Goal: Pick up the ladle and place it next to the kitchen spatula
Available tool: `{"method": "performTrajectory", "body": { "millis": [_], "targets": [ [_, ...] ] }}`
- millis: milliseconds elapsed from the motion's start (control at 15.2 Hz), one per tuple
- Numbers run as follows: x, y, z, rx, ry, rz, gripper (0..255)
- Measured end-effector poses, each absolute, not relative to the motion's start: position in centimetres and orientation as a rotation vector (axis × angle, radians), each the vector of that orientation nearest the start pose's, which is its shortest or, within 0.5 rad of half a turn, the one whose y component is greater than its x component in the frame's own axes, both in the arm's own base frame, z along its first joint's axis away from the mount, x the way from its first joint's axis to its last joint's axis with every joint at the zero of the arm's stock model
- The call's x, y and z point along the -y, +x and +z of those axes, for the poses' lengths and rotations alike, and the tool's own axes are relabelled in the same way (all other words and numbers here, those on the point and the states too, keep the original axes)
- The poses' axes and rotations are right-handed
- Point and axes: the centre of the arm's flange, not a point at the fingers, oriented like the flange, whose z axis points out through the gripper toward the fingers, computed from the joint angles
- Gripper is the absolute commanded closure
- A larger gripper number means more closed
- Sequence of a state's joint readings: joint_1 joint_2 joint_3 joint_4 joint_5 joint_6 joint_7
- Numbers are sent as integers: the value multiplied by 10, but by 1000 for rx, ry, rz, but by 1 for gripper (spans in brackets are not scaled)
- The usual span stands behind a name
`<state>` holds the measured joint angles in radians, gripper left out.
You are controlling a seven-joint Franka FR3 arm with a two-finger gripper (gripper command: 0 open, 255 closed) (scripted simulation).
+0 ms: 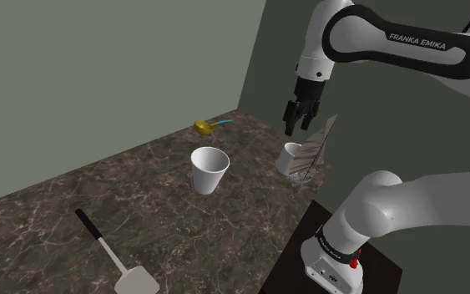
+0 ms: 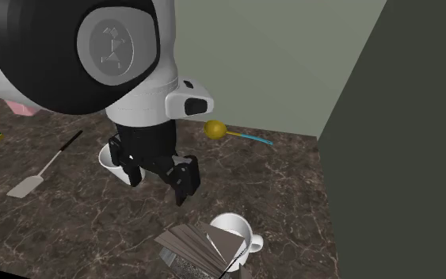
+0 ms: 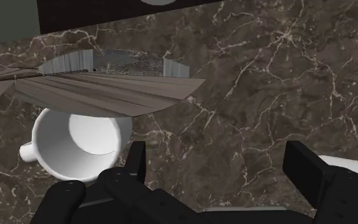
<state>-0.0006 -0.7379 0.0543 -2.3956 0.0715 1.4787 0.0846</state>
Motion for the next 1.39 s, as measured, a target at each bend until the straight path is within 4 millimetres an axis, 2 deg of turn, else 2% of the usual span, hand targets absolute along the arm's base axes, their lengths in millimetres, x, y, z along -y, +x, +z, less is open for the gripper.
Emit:
{"method": "performTrajectory", "body": {
  "millis": [132, 264, 396, 792, 1254, 1386],
  "targets": [
    [-27, 310, 548, -80, -3096, 282, 0],
    [-25, 328, 537, -98, -3071, 281, 0],
    [-18, 351, 530, -119, -3041, 277, 0],
    [0, 423, 491, -183, -2946, 269, 0],
    [20, 505, 458, -254, -2832, 257, 0],
    [28, 529, 441, -274, -2800, 254, 0]
  ]
}}
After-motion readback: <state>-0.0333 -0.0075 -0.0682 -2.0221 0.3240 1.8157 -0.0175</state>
